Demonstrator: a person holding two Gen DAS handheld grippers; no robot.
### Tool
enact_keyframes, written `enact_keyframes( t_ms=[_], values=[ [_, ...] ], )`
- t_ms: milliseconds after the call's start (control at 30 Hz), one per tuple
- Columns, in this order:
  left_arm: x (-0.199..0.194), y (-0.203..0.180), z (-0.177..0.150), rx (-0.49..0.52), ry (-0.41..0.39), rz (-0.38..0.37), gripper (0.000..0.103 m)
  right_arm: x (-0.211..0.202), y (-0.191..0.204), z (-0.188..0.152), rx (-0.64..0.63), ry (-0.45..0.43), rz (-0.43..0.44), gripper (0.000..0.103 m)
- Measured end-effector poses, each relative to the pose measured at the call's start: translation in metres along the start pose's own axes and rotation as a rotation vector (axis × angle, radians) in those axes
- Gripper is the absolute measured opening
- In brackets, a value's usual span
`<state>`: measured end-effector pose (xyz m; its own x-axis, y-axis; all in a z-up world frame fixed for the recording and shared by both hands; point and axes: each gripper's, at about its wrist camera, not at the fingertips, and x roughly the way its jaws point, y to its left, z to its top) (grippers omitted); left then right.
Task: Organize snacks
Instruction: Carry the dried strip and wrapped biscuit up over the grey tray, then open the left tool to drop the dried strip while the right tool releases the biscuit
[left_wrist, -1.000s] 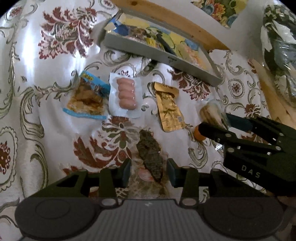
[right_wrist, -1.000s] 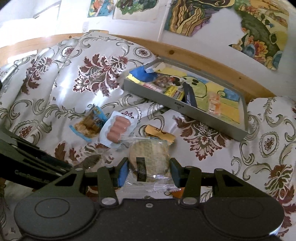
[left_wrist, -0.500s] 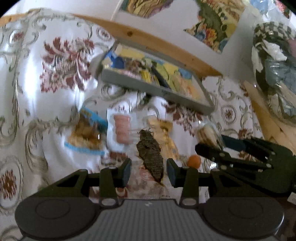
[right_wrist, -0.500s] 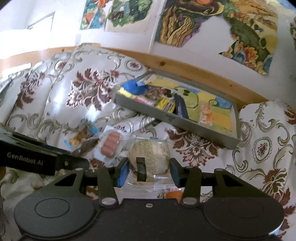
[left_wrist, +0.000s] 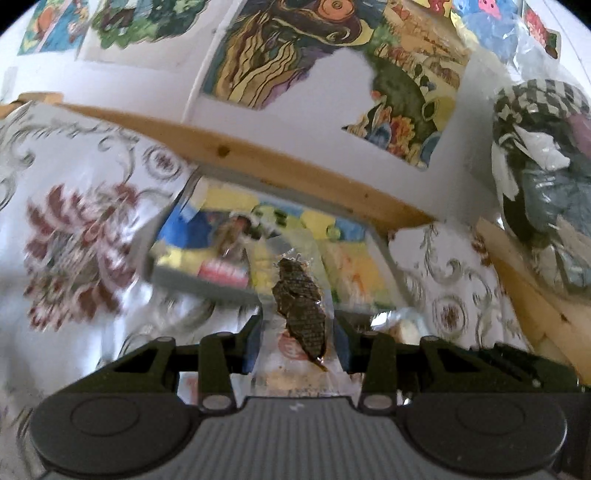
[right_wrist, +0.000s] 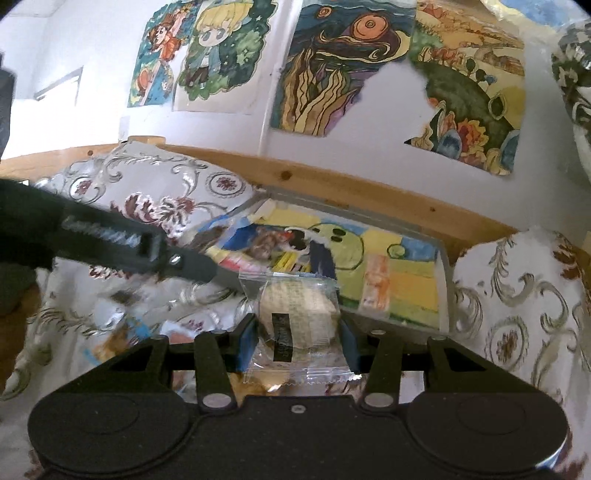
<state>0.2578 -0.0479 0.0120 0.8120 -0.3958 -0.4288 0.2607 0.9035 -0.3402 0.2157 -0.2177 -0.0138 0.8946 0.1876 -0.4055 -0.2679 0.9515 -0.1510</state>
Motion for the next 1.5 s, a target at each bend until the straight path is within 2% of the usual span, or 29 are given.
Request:
enact_keyframes(
  t_ms=[400,600,733,1100,1267,1500],
  values=[
    [0.101,-0.021,0.054,-0.012,-0.017,0.037,0.045,0.066,-0.082,0.018,0.121,-0.03,-0.133,0.049],
    [0.147,-0.032,0.057,0.018,0.011,0.047,0.045,0.09,-0.118,0.014,0.262,0.045,-0.178,0.049],
    [0.169,-0.036,0.052,0.022,0.057,0.063,0.045,0.101,-0.123,0.008,0.291,0.067,-0.189,0.049],
    [0.192,-0.04,0.038,0.065,0.126,0.128,0.045,0.114,-0.132,0.007,0.385,0.079,-0.17,0.05],
    [0.195,-0.042,0.036,0.092,0.146,0.121,0.047,0.118,-0.132,0.007,0.389,0.079,-0.172,0.051],
    [0.194,-0.043,0.037,0.076,0.154,0.121,0.052,0.118,-0.132,0.007,0.394,0.072,-0.172,0.055]
  ],
)
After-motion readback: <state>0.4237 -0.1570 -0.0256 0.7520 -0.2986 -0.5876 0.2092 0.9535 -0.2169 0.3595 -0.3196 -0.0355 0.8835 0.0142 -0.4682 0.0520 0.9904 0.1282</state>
